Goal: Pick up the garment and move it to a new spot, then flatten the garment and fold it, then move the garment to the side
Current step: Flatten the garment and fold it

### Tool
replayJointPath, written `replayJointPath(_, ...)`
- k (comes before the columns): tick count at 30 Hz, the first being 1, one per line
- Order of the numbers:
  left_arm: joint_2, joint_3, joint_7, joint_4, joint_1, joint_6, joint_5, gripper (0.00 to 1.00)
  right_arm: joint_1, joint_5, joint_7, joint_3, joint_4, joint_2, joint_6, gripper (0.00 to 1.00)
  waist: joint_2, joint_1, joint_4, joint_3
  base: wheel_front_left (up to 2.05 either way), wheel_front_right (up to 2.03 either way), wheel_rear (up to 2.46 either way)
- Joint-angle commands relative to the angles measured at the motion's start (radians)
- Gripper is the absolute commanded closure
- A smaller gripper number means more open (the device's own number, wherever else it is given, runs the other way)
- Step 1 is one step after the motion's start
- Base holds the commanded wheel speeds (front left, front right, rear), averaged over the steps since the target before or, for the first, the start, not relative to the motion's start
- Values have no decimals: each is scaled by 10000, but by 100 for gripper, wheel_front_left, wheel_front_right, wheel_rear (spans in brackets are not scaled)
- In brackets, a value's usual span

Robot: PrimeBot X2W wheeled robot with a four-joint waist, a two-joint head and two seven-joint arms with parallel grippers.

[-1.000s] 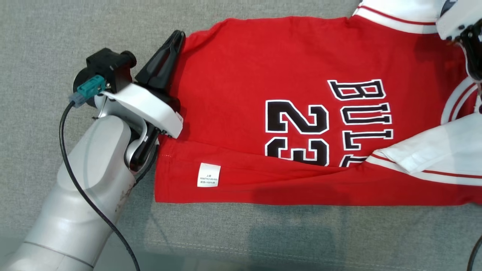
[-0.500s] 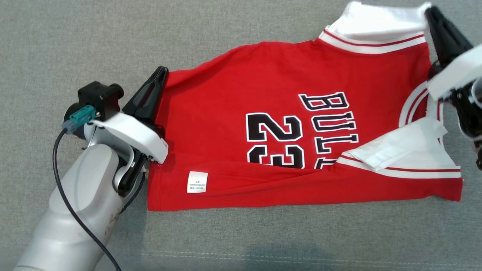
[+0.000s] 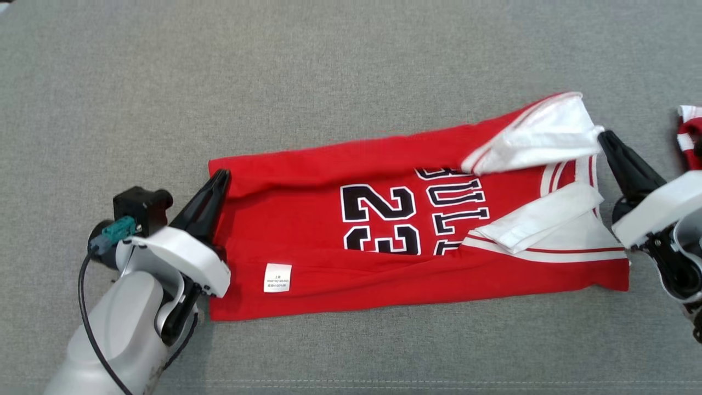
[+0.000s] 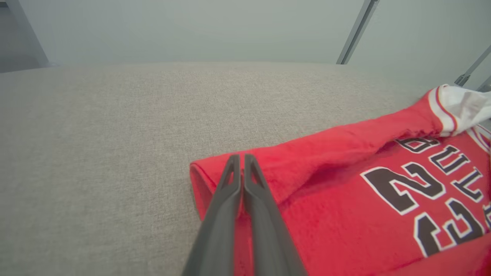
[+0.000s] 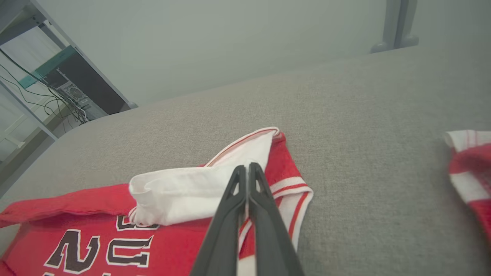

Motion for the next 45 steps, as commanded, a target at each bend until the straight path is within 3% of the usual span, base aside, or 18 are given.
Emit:
replayJointPath(1,440,335,-49,-127,167,-69,-65,100,617,219,-206,82,-289,-370,14,100,-1,0,-74,-251,0,0,0)
replayJointPath(22,702,661,-49,-58,1428,-69,-452,100,2363,898,-569,406,-529,-549,14,100,-1,0,-196,-968,0,0,0)
replayJointPath(32,563,773,-49,49,1892,-69,-373,100,2592,987,-640,582,-349,-505,14,100,-1,0,-231,-1349,0,0,0)
replayJointPath(33,533,789,-49,84,1919,-69,-343,85,2616,972,-632,628,-310,-493,14,100,-1,0,-240,-1379,0,0,0)
replayJointPath(34,499,788,-49,151,1952,-69,-320,18,2636,951,-629,660,-235,-480,14,84,-1,0,-249,-1406,0,0,0)
replayJointPath(35,453,754,-49,256,1990,-69,-325,0,2656,978,-634,653,-141,-440,14,36,-1,0,-262,-1425,0,0,0)
replayJointPath(36,418,709,-49,346,2006,-69,-319,0,2667,1003,-633,657,-67,-401,14,0,-1,0,-271,-1438,0,0,0)
replayJointPath(40,383,929,-49,493,2067,-69,-63,0,2638,1035,-775,375,198,-298,14,0,-1,0,-280,-1501,0,0,0)
replayJointPath(45,40,2045,-49,7,2514,-62,682,0,2545,646,-919,-301,593,0,14,0,-1,0,-177,-1551,0,0,0)
